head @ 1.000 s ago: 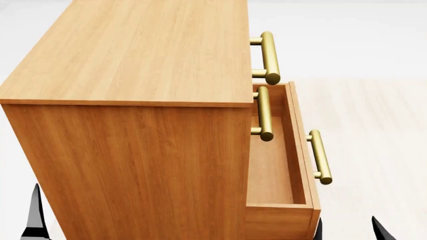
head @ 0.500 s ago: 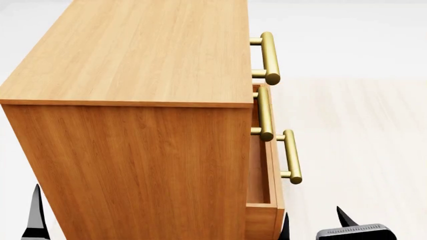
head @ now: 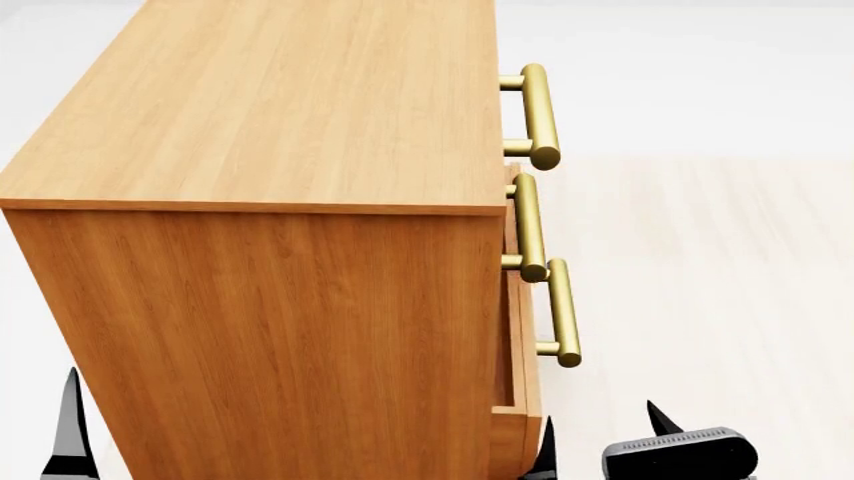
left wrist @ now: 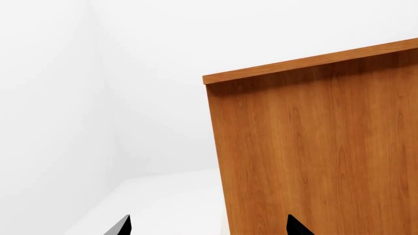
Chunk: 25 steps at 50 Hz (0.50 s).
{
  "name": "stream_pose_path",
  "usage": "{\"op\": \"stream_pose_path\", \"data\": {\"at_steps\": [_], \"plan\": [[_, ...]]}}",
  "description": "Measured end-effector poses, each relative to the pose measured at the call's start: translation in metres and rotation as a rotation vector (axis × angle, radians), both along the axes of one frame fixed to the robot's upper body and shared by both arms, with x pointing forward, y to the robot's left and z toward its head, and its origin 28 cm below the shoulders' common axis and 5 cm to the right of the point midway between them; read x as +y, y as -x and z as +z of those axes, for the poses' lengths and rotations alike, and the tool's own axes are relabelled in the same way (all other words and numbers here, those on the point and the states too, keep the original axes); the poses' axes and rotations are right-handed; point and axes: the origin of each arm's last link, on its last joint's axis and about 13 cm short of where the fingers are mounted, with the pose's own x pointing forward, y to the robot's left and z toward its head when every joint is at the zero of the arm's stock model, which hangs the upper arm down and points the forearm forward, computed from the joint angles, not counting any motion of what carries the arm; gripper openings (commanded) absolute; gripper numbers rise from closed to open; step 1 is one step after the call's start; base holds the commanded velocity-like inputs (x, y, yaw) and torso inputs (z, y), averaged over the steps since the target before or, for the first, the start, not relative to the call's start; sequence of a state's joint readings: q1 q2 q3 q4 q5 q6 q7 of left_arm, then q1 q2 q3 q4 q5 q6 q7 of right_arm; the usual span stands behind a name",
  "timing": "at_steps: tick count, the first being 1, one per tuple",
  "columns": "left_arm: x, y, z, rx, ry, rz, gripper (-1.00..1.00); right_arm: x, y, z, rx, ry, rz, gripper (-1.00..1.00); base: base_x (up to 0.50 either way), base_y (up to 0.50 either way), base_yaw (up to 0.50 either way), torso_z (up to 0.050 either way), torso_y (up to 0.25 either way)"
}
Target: Close the bottom drawer of the cabinet.
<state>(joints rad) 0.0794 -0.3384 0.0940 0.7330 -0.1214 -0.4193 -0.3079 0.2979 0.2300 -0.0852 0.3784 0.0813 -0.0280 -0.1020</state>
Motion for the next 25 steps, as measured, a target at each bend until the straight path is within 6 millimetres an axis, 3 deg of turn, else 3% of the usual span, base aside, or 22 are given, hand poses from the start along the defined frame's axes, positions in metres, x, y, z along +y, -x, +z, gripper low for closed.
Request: {"op": "stream_pose_path", "data": {"at_steps": [25], "plan": [[0.000,0.000,0.000,0.000,0.001,0.002,1.00,0.012,0.004,0.020,-0.025,0.018,0.176,1.00,0.00,0.00,0.00,0.000,0.000]]}}
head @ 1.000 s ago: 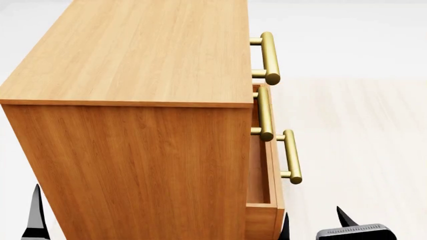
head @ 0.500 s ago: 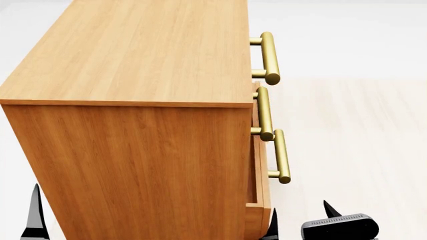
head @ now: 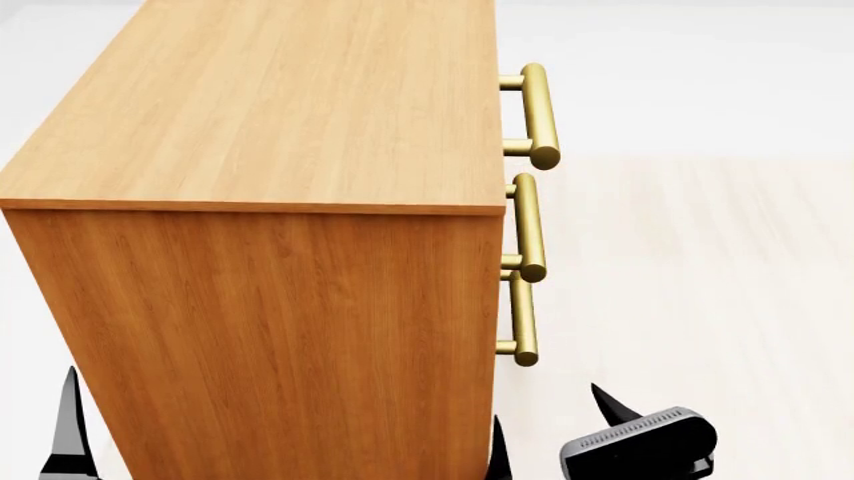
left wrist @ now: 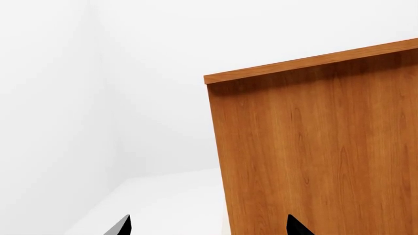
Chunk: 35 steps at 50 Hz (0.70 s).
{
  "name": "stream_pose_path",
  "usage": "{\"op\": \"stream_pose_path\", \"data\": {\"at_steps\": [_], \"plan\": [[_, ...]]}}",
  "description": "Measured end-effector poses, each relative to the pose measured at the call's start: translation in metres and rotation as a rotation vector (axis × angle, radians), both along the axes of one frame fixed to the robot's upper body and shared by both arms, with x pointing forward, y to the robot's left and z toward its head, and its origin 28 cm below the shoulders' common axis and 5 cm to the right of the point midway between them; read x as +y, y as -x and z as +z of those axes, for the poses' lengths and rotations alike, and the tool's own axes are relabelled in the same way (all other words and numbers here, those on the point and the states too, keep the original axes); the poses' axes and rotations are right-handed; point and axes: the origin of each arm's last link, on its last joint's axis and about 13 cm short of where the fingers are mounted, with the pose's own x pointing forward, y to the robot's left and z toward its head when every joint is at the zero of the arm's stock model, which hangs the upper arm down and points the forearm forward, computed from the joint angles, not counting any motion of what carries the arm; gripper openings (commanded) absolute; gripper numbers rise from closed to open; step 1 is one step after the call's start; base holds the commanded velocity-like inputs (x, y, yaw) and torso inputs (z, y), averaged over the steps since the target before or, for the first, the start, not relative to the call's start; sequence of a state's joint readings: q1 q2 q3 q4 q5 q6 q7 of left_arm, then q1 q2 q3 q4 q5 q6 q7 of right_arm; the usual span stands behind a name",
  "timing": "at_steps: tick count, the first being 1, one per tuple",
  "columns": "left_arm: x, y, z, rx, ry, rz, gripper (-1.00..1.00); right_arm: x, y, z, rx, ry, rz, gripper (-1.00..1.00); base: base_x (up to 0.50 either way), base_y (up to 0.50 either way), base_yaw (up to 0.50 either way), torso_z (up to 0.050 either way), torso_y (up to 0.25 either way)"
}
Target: Close the bottom drawer of the cabinet.
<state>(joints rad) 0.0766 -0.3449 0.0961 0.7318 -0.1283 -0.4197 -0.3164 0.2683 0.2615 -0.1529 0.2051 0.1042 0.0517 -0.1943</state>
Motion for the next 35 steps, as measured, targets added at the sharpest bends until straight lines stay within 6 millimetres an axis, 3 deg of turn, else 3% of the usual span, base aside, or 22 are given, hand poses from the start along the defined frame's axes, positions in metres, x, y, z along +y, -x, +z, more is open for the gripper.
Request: {"op": "stream_pose_path", "data": {"at_steps": [35], "plan": [[-0.002,0.001,0.001,-0.005,0.000,0.007,1.00,-0.025,0.005,0.042,-0.002,0.116,0.170,1.00,0.00,0.00,0.00,0.000,0.001]]}}
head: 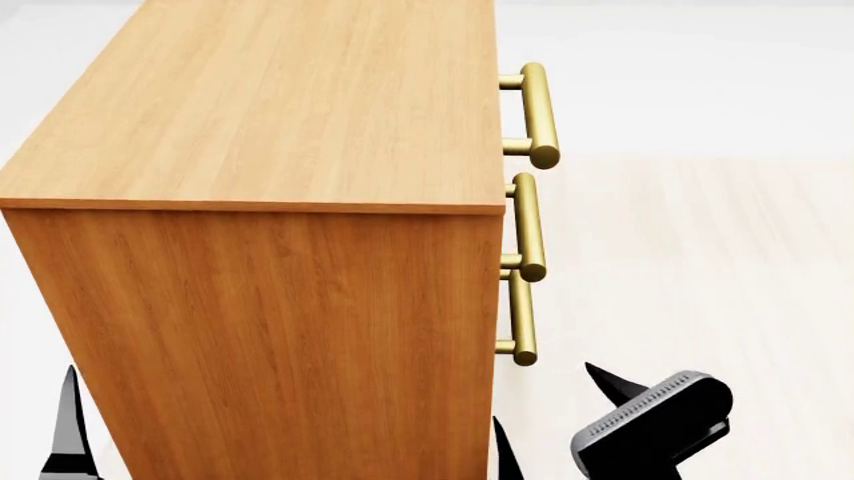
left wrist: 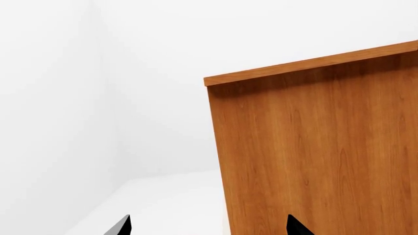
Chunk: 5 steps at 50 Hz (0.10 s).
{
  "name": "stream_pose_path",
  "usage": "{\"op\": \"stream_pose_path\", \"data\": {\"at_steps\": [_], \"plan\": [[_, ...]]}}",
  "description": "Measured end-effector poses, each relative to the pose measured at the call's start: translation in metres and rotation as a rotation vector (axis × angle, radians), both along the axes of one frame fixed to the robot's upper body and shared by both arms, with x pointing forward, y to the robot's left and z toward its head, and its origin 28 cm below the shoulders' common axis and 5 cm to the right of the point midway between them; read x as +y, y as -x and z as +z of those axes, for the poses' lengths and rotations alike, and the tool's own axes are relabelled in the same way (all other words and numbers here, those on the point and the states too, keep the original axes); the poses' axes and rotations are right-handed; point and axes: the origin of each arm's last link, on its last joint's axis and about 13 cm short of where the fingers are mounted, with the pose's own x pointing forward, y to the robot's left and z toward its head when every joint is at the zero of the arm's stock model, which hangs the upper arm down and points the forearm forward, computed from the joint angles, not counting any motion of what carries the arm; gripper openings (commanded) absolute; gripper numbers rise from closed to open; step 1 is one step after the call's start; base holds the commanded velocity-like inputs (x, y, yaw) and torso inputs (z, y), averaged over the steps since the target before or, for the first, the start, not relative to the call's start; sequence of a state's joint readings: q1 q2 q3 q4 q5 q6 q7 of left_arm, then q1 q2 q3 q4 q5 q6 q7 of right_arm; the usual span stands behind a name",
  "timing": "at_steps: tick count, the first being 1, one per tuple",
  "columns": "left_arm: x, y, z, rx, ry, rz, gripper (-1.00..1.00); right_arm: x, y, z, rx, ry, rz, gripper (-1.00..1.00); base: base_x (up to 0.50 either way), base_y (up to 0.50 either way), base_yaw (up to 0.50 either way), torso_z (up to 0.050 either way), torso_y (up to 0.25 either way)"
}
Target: Close the bottom drawer of the cabinet.
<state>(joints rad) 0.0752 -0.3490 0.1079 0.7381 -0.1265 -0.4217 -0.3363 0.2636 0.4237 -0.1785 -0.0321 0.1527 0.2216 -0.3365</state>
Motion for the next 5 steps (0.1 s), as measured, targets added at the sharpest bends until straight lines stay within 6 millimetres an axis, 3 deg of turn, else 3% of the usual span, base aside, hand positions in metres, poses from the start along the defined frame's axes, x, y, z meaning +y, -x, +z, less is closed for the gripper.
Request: {"op": "stream_pose_path", "data": {"at_steps": [5], "plan": [[-0.0001,0.0004,0.0008,-0.007,-0.002,0.008,1.00,-0.0007,-0.0002,0.0039,-0.019,0.019,0.003,1.00,0.00,0.00,0.00,0.000,0.000]]}}
